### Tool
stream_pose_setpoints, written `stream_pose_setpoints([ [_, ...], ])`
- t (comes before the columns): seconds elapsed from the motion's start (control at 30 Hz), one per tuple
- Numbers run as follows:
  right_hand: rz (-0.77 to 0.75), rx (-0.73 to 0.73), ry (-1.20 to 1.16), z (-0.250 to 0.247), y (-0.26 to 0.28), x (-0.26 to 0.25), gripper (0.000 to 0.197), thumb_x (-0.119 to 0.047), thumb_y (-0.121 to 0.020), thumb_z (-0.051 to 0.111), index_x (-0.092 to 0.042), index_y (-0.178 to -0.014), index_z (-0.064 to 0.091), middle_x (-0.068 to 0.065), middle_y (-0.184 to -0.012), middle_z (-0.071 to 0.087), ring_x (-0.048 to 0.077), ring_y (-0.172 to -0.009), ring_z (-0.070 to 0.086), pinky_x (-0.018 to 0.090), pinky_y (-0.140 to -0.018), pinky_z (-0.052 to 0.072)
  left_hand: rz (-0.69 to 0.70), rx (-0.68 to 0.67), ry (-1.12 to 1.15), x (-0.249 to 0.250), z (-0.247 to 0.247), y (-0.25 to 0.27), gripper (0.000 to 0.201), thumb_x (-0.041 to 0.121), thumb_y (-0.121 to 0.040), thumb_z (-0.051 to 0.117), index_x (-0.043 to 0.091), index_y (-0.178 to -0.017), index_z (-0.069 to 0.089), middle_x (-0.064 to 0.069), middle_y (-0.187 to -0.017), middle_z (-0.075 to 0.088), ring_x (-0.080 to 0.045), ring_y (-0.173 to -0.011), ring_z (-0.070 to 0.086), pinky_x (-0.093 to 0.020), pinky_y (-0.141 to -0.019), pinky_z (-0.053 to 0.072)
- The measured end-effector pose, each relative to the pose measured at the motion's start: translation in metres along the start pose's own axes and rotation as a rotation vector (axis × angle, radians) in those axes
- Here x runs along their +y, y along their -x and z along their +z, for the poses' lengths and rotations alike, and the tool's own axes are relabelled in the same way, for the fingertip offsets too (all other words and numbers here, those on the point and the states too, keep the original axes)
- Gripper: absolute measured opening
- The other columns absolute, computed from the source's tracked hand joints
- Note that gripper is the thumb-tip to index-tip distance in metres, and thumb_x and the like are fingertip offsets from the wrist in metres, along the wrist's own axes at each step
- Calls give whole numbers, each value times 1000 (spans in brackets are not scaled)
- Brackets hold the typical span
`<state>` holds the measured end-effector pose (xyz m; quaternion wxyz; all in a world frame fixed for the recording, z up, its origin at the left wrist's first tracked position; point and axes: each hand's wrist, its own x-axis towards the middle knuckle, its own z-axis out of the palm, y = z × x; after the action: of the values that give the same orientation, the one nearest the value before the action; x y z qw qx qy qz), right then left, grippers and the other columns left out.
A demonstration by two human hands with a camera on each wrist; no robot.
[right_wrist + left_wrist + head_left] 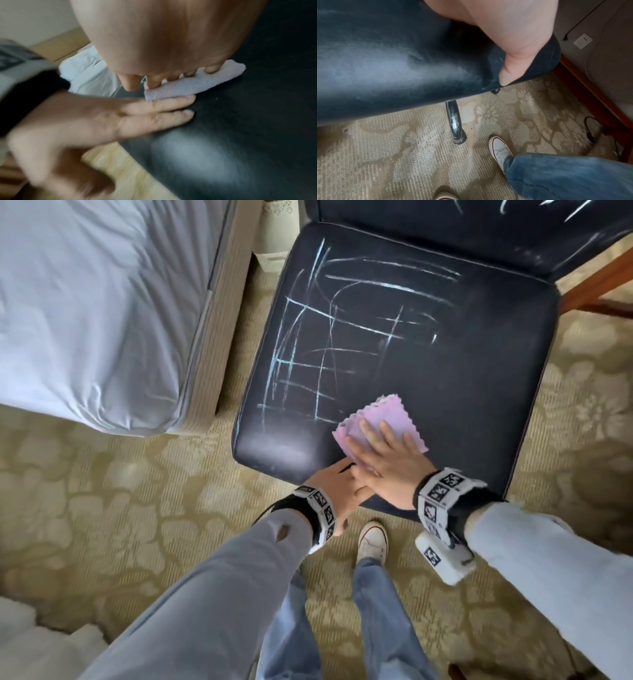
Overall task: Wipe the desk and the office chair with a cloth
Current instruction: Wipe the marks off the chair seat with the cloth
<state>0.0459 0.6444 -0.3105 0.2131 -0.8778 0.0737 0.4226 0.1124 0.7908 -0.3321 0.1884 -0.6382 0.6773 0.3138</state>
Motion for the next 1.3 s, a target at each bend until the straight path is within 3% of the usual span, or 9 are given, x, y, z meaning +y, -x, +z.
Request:
stream_pose_setpoints([
  [0.17,144,158,-93,-52,-51,19,54,-49,-103,12,-45,-153,-8,-8,-163,-22,25,-151,-16,56,-120,-2,18,-2,4,-6,2,-5,127,52,-80,76,15,-157,-18,-5,-165,-25,-22,-153,-20,-41,-121,-15],
  [0.3,219,220,-126,-68,-68,6,61,-54,-101,17,-39,-155,-6,-4,-164,-20,29,-151,-14,59,-118,-1,-1,51,20,-8,3,6,116,39,-83,73,11,-159,-10,-9,-166,-20,-24,-154,-15,-43,-124,-11],
  [0.53,-61,48,119,-14,-13,-23,58,-53,-103,10,-42,-153,-17,-11,-157,-34,22,-147,-29,53,-120,-10,-77,-40,105,-19,15,29,129,46,-72,84,7,-159,-2,-10,-168,-1,-27,-155,-5,-45,-126,-5],
  [0.7,304,274,-167,-63,-51,-2,55,-50,-103,11,-41,-155,-2,-4,-165,-14,27,-151,-12,60,-117,-3,-96,-32,101,-17,16,25,135,45,-76,83,9,-157,-19,-8,-164,-29,-24,-153,-19,-43,-123,-7],
  [0.77,208,224,-29,-60,-52,-18,62,-52,-96,-4,-38,-156,-1,-1,-165,-15,33,-150,-14,62,-117,1,-97,-50,86,-17,16,26,133,48,-77,81,9,-157,-17,-8,-165,-23,-25,-154,-15,-43,-124,-7],
  [0.9,-130,82,150,-15,-35,-52,64,-59,-86,-12,-49,-148,-21,-11,-159,-30,24,-147,-28,56,-120,-8,-89,-96,112,-19,11,28,100,48,-85,74,6,-157,18,-9,-161,30,-31,-151,17,-42,-126,6],
  [1.17,214,271,18,-42,-64,-19,60,-55,-101,14,-40,-155,-8,-5,-164,-18,28,-151,-11,58,-119,4,-164,57,122,-14,28,42,119,30,-83,74,7,-158,-15,-9,-165,-23,-25,-154,-15,-41,-123,-10],
  [1.23,78,255,147,-32,-59,-35,64,-62,-96,5,-42,-152,-17,-3,-164,-20,30,-151,-14,59,-119,4,-177,14,171,-12,32,46,127,34,-76,81,6,-158,-12,-11,-167,-17,-27,-154,-11,-42,-125,-6],
  [1.3,-176,171,307,-19,-52,-56,66,-63,-86,-9,-45,-149,-22,-7,-162,-24,27,-149,-21,58,-120,-2,-158,-13,187,-13,32,45,112,38,-77,81,4,-158,12,-14,-165,17,-31,-153,10,-42,-126,3],
])
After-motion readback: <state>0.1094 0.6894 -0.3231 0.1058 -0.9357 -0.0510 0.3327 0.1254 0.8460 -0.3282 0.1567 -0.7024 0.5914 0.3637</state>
